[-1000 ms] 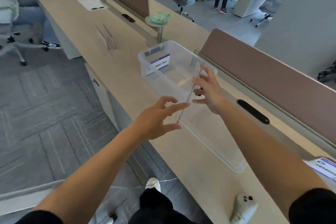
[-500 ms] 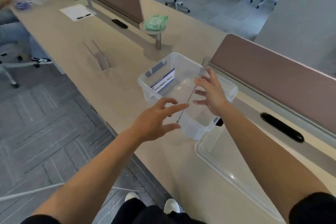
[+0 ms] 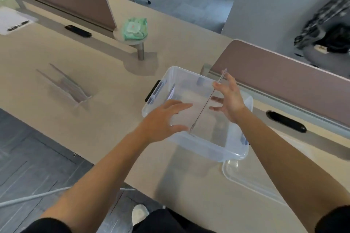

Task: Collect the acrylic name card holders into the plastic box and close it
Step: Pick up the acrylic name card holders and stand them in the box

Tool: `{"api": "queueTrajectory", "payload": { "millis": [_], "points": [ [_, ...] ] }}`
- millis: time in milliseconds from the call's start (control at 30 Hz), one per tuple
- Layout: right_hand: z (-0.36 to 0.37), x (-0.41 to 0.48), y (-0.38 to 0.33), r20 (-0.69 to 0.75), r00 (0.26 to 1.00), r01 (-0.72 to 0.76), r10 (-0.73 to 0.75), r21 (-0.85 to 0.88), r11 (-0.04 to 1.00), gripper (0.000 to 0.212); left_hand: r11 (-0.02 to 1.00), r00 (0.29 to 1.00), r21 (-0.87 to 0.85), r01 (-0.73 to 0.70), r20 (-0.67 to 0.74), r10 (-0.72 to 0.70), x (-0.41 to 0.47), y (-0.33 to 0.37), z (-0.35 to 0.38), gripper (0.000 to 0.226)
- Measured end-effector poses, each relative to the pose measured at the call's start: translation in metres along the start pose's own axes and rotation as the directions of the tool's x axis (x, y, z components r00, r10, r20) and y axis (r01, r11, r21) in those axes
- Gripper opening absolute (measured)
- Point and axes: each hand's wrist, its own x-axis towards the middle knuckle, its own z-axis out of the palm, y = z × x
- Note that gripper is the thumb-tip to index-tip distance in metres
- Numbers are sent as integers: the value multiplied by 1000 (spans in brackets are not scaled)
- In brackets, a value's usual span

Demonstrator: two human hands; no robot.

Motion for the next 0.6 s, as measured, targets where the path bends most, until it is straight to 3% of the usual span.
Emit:
{"api": "queueTrajectory", "payload": {
  "millis": [267,367,500,600],
  "points": [
    [8,73,21,47,999,-21,23,-45,999,75,939,989,314,143,-8,-148,47,-73,-15,63],
    [20,92,36,64,996,-51,57,-81,995,76,876,950,388,286,0,-311,59,-95,-17,62],
    [31,111,61,52,993,-102,111,-141,985,86,862,886,303,407,99,-453,69,-123,-14,62],
    [31,122,82,7,990,-134,137,-173,976,76,881,886,204,428,97,-453,67,-127,-10,58]
  ]
}}
